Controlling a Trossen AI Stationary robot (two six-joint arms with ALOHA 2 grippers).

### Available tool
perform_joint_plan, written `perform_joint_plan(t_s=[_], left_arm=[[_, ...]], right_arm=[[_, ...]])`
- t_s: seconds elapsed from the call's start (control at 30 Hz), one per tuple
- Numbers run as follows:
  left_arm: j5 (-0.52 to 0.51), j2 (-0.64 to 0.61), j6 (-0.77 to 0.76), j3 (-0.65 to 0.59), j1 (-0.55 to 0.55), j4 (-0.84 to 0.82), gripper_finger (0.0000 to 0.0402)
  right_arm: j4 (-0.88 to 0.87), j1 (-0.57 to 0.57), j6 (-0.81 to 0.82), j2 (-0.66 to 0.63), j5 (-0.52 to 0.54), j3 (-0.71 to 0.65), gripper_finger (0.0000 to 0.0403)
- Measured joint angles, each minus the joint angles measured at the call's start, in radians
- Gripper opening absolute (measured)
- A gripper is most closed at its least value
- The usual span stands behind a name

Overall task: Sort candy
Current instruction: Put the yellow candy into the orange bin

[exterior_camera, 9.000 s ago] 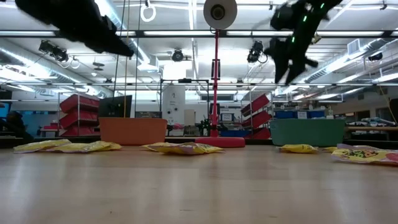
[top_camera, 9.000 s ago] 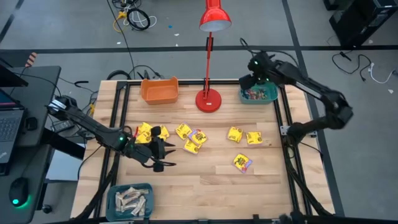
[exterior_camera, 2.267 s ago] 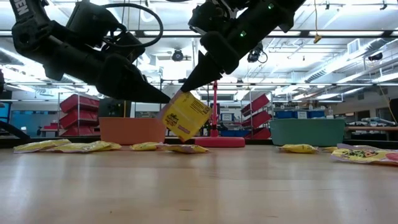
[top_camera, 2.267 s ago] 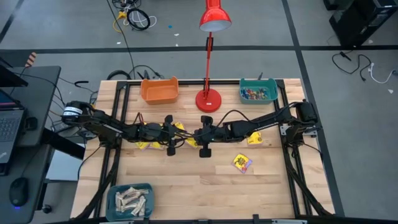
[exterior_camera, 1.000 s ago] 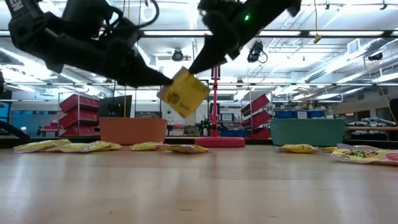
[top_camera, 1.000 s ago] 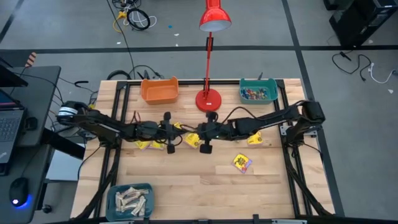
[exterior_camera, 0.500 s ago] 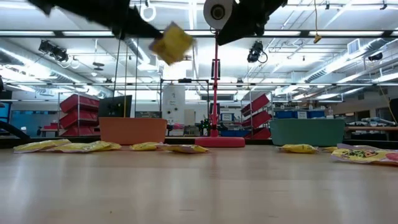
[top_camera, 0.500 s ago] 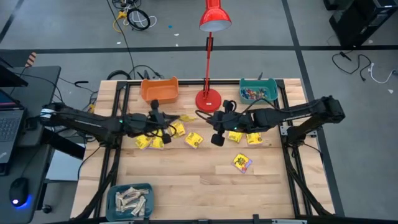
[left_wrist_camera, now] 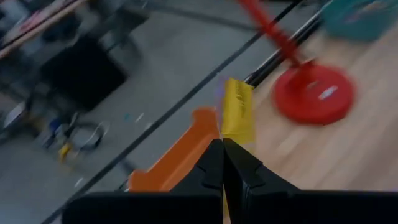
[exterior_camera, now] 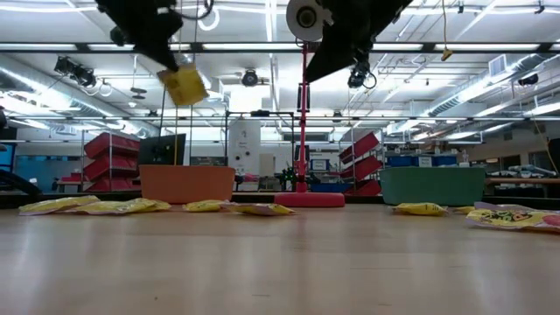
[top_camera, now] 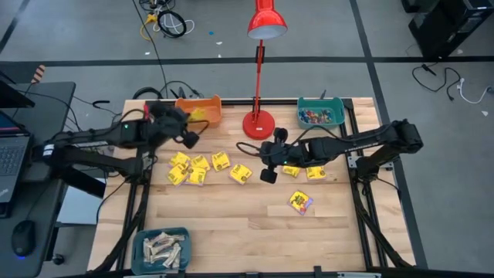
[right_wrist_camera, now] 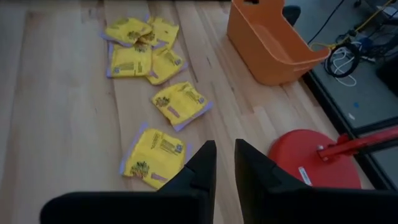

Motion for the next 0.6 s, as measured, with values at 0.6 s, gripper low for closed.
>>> perform_joint_plan(t_s=[0.6], left_arm=[[0.368,0.059,0.118,0.0,0.505,-0.088,0.0]], right_arm=[[0.011,-0.027,0.081,0.004,0.0,-0.124,0.0045]])
